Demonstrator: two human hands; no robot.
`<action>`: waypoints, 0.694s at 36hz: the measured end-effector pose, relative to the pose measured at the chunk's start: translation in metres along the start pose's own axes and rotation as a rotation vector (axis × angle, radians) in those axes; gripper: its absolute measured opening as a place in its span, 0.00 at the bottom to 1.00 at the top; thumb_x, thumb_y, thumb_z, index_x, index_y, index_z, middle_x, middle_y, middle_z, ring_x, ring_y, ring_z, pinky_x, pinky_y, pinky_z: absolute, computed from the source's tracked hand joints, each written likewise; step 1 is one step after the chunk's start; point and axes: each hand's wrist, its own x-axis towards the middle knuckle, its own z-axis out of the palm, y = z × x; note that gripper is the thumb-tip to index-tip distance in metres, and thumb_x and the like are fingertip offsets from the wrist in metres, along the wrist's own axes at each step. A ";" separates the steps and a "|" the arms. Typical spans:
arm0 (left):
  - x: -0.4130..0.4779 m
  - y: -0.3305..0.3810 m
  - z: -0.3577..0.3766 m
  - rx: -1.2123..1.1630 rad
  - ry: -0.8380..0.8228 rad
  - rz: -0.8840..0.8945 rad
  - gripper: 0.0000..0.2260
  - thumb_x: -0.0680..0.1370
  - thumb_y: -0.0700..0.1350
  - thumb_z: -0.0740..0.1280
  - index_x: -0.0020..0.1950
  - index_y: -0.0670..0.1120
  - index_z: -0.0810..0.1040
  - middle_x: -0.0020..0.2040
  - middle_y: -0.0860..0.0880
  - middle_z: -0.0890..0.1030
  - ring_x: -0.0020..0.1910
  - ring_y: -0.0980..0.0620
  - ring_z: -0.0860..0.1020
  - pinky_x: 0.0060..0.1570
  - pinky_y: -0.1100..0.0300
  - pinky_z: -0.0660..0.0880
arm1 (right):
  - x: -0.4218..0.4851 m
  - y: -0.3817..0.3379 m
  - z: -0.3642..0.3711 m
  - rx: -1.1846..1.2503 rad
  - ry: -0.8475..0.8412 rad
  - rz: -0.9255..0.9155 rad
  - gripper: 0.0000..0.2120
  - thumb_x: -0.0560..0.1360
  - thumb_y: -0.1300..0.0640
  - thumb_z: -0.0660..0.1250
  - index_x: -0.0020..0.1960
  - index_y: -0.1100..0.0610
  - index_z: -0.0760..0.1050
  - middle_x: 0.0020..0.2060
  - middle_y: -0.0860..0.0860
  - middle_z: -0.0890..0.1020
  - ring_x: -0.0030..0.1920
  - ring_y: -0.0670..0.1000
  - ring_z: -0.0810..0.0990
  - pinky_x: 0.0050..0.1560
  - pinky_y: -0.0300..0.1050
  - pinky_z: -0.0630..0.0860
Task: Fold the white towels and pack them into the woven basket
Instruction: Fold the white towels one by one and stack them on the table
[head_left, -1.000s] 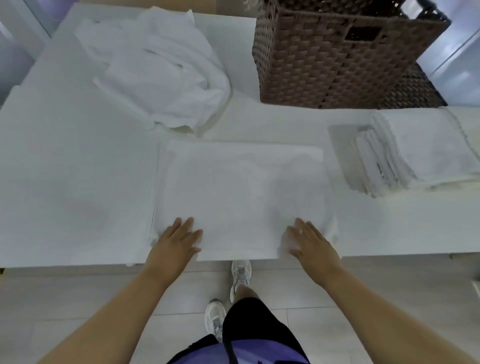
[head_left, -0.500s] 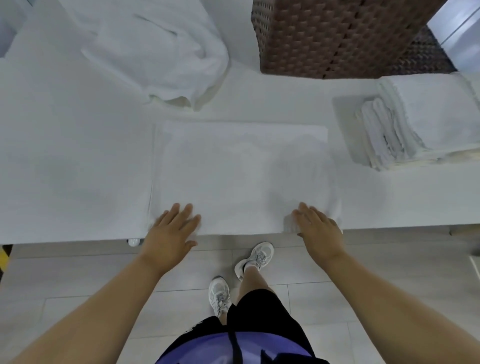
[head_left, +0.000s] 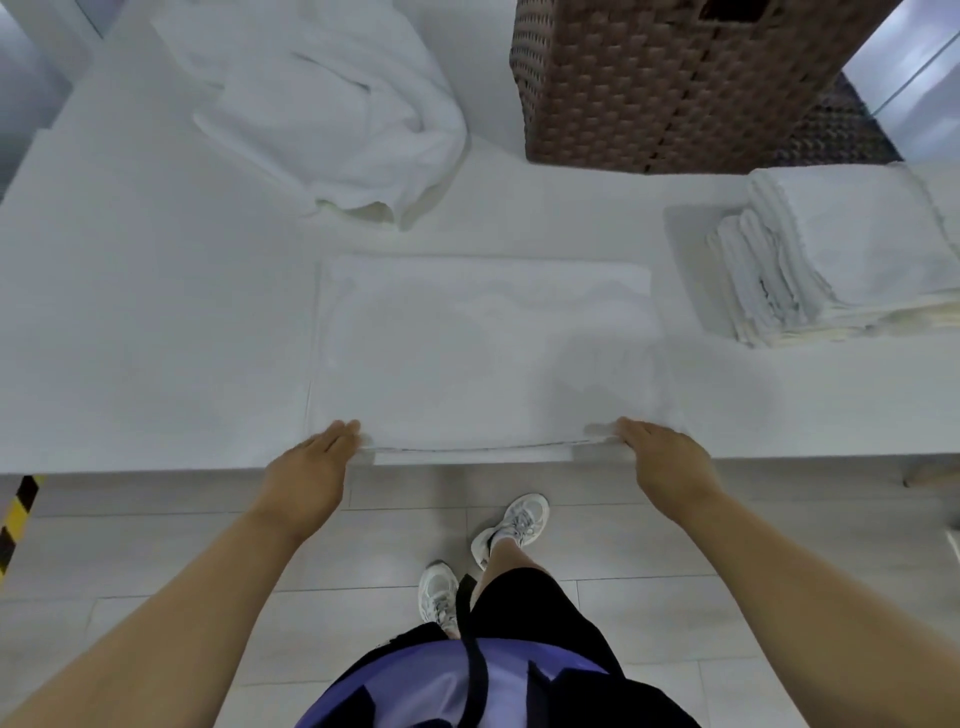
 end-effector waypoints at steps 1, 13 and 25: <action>0.003 0.000 -0.005 0.039 -0.052 -0.031 0.20 0.81 0.37 0.55 0.73 0.47 0.65 0.72 0.48 0.69 0.67 0.47 0.71 0.59 0.54 0.71 | 0.002 0.000 -0.005 0.001 -0.055 0.028 0.22 0.75 0.68 0.54 0.64 0.52 0.69 0.55 0.50 0.79 0.51 0.55 0.77 0.44 0.46 0.72; 0.059 -0.001 -0.076 0.028 -0.342 0.046 0.11 0.82 0.47 0.54 0.59 0.51 0.74 0.51 0.49 0.78 0.44 0.50 0.74 0.42 0.58 0.67 | 0.054 -0.001 -0.082 -0.027 -0.483 -0.016 0.10 0.81 0.59 0.55 0.56 0.57 0.74 0.49 0.51 0.74 0.49 0.53 0.73 0.48 0.45 0.67; 0.162 0.004 -0.096 0.110 -0.068 -0.113 0.17 0.78 0.37 0.54 0.64 0.48 0.71 0.56 0.47 0.75 0.53 0.44 0.76 0.51 0.55 0.72 | 0.151 0.000 -0.112 -0.093 -0.047 0.063 0.11 0.78 0.62 0.54 0.54 0.51 0.72 0.50 0.50 0.78 0.48 0.54 0.76 0.45 0.46 0.68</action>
